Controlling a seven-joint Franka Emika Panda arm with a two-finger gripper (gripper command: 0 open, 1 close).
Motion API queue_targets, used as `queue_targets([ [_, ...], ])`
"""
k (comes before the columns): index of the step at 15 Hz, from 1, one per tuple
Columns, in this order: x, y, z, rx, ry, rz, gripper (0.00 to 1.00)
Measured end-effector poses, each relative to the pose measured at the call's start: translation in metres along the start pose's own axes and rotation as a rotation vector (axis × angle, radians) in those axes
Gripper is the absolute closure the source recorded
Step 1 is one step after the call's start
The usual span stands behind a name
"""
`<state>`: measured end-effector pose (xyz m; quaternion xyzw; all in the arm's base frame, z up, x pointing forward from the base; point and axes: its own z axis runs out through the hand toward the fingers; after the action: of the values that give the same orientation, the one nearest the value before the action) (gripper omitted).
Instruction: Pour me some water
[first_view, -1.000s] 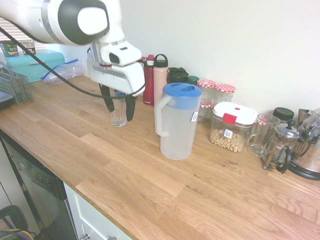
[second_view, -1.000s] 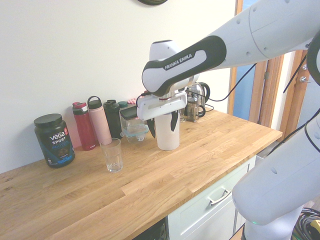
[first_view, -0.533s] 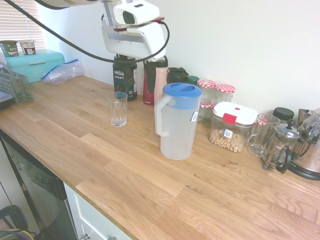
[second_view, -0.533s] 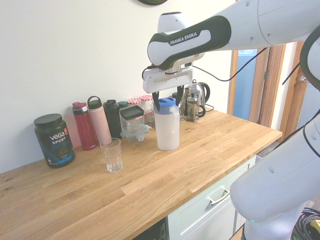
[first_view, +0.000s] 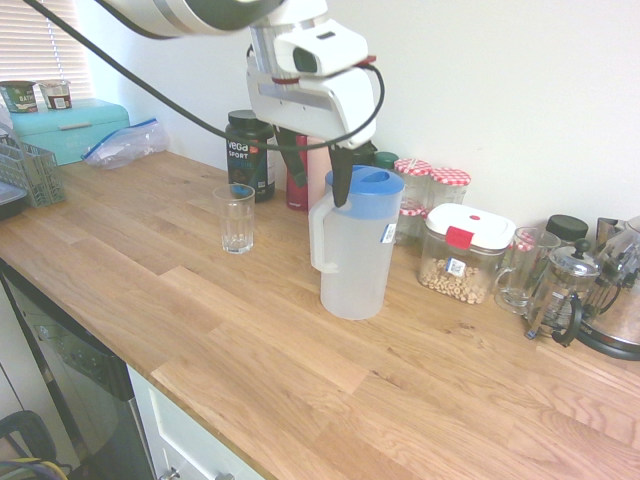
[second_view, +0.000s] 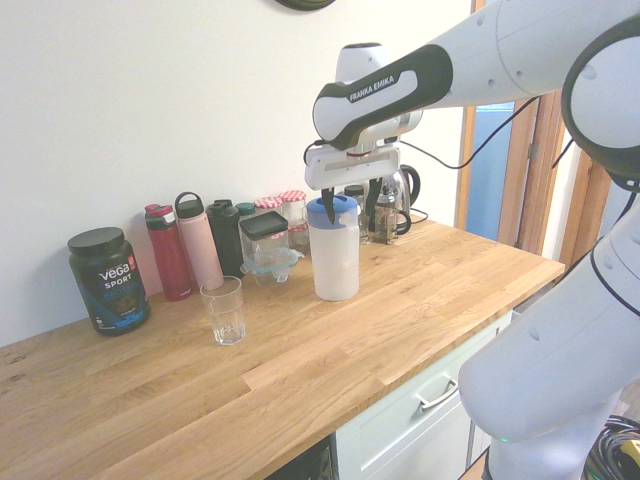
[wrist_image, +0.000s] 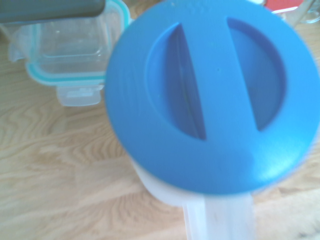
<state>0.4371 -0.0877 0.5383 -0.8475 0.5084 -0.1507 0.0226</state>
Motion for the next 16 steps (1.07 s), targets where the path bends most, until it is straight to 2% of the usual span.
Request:
queue_targets([
  [4, -0.001, 0.0, 0.029, 0.003, -0.007, 0.002, 0.0],
  [5, -0.002, 0.001, 0.032, 0.003, -0.007, 0.001, 1.0],
  [16, -0.003, -0.008, 0.041, 0.029, 0.006, -0.01, 1.0],
])
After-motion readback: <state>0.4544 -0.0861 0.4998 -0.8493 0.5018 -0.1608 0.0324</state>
